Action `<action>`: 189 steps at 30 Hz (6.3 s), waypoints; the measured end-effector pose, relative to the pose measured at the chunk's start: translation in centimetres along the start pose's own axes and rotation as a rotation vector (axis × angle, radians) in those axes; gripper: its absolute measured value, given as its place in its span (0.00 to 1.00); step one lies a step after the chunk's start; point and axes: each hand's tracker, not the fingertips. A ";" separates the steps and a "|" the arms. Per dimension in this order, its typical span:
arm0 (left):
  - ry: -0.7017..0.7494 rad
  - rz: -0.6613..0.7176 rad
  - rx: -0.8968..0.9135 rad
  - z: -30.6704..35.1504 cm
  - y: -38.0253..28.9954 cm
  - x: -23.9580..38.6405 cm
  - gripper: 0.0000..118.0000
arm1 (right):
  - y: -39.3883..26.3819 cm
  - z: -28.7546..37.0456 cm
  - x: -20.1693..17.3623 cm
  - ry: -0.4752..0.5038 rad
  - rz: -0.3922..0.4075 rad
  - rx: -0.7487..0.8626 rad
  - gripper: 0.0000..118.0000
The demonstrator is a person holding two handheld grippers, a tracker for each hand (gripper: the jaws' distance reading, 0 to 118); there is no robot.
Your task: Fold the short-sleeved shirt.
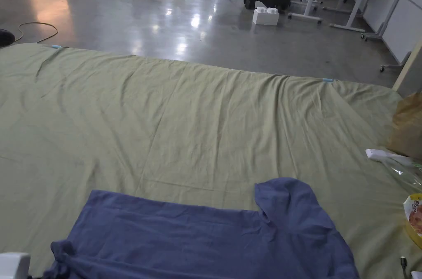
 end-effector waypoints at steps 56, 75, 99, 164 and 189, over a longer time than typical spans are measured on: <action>0.025 0.011 0.001 -12.8 18.3 1.4 0.20 | 15.8 0.5 -6.7 -0.030 -0.124 0.600 0.03; 0.065 -0.163 -0.125 -18.6 17.6 4.1 0.05 | 13.6 -4.9 -4.7 -0.036 -0.161 0.396 0.03; 0.016 -0.094 0.113 -9.0 15.7 4.3 0.04 | 17.4 -24.3 1.6 0.185 -0.121 -0.273 0.02; 0.090 -0.092 0.602 4.0 10.2 9.3 0.37 | 15.1 3.0 -4.0 -0.044 -0.173 0.544 0.70; 0.112 -0.116 0.876 7.7 11.7 11.5 0.04 | 17.8 6.1 -8.2 -0.025 -0.132 0.834 0.01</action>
